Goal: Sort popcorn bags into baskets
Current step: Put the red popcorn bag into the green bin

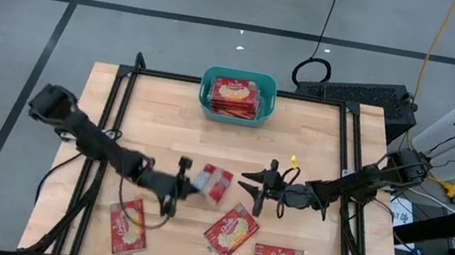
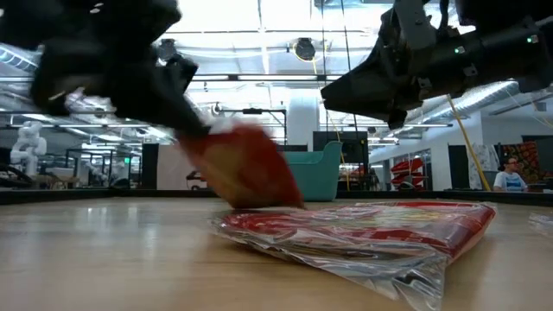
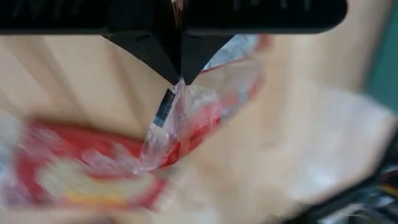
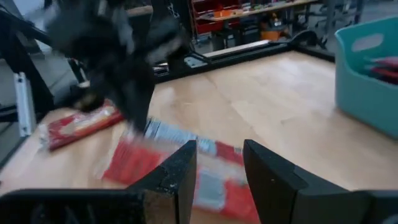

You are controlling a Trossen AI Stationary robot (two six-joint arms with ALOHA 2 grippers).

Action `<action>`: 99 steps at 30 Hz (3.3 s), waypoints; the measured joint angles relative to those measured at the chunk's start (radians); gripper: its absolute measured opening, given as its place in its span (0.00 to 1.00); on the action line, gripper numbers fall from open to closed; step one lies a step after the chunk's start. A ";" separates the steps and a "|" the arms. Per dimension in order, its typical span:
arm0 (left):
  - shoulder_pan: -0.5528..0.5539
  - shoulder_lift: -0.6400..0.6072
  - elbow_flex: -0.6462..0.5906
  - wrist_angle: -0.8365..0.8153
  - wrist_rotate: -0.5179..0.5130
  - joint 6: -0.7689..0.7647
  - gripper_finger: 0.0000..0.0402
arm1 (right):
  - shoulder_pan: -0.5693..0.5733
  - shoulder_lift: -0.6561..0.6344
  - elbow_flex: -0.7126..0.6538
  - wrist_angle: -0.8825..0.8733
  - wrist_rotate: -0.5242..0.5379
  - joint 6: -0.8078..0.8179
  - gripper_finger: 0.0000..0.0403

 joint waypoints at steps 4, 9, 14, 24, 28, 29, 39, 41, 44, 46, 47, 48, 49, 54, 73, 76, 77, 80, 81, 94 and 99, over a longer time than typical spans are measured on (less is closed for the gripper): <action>0.113 -0.123 0.000 -0.024 0.045 -0.030 0.01 | -0.015 0.000 0.061 -0.048 0.000 -0.076 0.32; 0.234 -0.231 0.001 -0.071 0.153 -0.080 0.01 | -0.032 0.000 0.208 -0.297 0.000 -0.102 0.32; 0.316 -0.244 0.001 -0.139 0.225 -0.151 0.01 | -0.040 0.000 0.298 -0.472 0.054 -0.103 0.32; 0.338 -0.232 0.002 -0.110 0.261 -0.175 0.01 | -0.085 0.000 0.361 -0.554 0.038 -0.192 0.32; 0.343 -0.242 0.002 -0.055 0.261 -0.134 0.01 | -0.094 -0.006 0.361 -0.614 0.021 -0.196 0.32; 0.348 -0.256 0.002 -0.055 0.263 -0.126 0.01 | -0.094 -0.010 0.360 -0.649 0.021 -0.193 0.32; 0.410 -0.388 -0.013 -0.052 0.382 -0.080 0.01 | -0.093 -0.027 0.359 -0.765 0.021 -0.072 0.32; 0.411 -0.398 -0.040 -0.008 0.391 -0.078 0.01 | -0.093 -0.027 0.359 -0.764 0.020 -0.066 0.32; 0.411 -0.402 -0.081 0.136 0.405 -0.079 0.01 | -0.093 -0.027 0.359 -0.765 0.021 -0.065 0.32; 0.411 -0.418 -0.115 0.219 0.415 -0.081 0.01 | -0.093 -0.027 0.355 -0.756 0.021 -0.064 0.32; 0.411 -0.421 -0.132 0.275 0.422 -0.081 0.01 | -0.093 -0.027 0.347 -0.743 0.021 -0.061 0.32; 0.411 -0.421 -0.150 0.339 0.426 -0.081 0.01 | -0.093 -0.027 0.334 -0.724 0.021 -0.060 0.32; 0.411 -0.427 -0.172 0.391 0.428 -0.081 0.01 | -0.093 -0.027 0.318 -0.692 0.021 -0.061 0.32; 0.417 -0.432 -0.241 0.667 0.436 -0.094 0.01 | -0.093 -0.027 0.213 -0.440 0.021 -0.055 0.32; 0.398 -0.333 -0.249 0.992 0.558 -0.139 0.01 | -0.167 -0.029 0.155 0.082 -0.138 -0.352 0.32; 0.397 -0.330 -0.249 1.011 0.572 -0.139 0.01 | -0.168 -0.048 0.155 0.084 -0.157 -0.386 0.32; 0.399 -0.330 -0.249 1.011 0.573 -0.138 0.01 | -0.168 -0.056 0.155 0.086 -0.170 -0.395 0.32; 0.407 -0.330 -0.249 1.010 0.575 -0.134 0.01 | -0.168 -0.077 0.155 0.086 -0.217 -0.421 0.32; 0.410 -0.330 -0.249 1.010 0.576 -0.134 0.01 | -0.168 -0.083 0.155 0.088 -0.218 -0.424 0.32; 0.397 -0.330 -0.249 0.988 0.590 -0.137 0.02 | -0.170 -0.103 0.155 0.101 -0.253 -0.432 0.27; 0.409 -0.330 -0.248 0.987 0.590 -0.131 0.01 | -0.171 -0.103 0.155 0.154 -0.310 -0.441 0.12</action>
